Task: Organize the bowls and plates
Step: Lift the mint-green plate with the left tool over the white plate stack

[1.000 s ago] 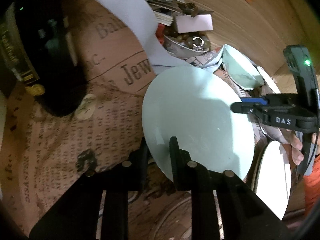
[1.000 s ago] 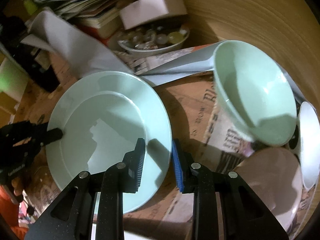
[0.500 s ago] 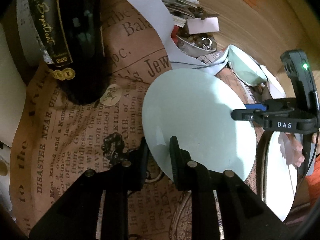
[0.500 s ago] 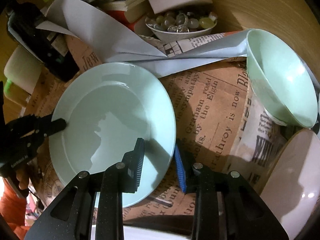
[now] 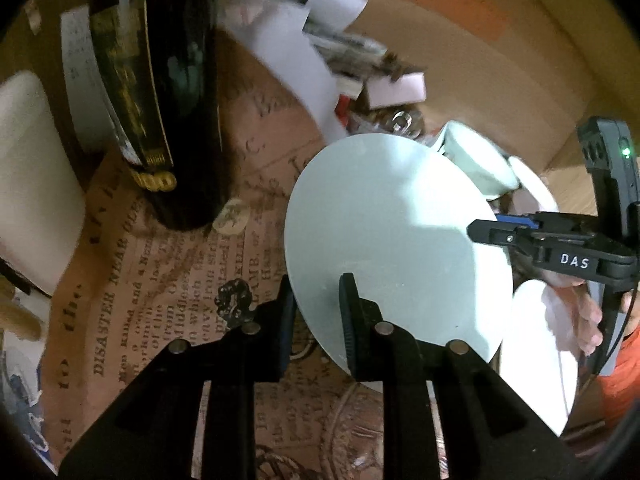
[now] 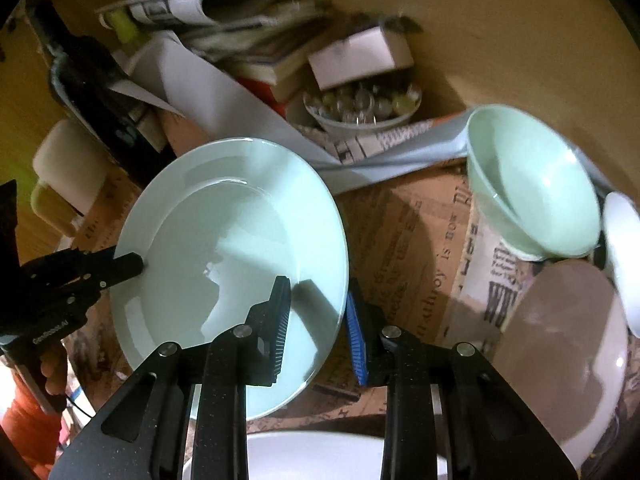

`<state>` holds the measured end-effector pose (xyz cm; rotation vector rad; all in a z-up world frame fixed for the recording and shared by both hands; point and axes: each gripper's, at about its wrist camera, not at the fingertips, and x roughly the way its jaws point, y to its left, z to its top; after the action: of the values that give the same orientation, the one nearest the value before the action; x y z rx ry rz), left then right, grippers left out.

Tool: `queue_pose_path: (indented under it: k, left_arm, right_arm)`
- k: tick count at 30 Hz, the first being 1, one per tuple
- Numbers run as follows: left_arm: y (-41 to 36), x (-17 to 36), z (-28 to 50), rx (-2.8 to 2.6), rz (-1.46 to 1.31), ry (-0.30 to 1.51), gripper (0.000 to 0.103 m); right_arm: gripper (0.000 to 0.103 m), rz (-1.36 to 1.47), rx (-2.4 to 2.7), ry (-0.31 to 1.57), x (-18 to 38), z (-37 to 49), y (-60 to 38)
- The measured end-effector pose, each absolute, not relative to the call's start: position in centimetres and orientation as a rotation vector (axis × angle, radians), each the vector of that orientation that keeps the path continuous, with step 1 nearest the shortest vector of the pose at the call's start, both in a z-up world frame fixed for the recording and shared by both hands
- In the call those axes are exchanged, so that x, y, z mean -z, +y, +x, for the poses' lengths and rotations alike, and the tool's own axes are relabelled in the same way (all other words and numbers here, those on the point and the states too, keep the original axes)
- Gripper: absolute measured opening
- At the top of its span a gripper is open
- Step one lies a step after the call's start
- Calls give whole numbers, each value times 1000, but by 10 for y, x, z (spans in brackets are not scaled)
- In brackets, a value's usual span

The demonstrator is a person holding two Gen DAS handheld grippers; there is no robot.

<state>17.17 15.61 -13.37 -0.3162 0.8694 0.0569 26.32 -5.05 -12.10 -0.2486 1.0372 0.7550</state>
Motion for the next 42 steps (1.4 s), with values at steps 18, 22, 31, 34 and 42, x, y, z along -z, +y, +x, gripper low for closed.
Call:
queue_pose_path:
  k: [18,22,31,34,42]
  left_arm:
    - [103,77,124,17,-277,711,20]
    - [88,79,117,42,-273,707,20]
    - [61,91,109,94,-271,730,20]
    - [54,95,109,109,-272,747,20]
    - [37,109,108,134,-270,783,20]
  right_arm:
    - [24,-178,-728,896,79,215,-99]
    - [24,-168,-706,882,78,202,-115]
    - [25,-110,-666,875,81,180,-151]
    - [25,-89,-659,886,86,176,-161]
    - [25,-58,-628,879,97,165,-178]
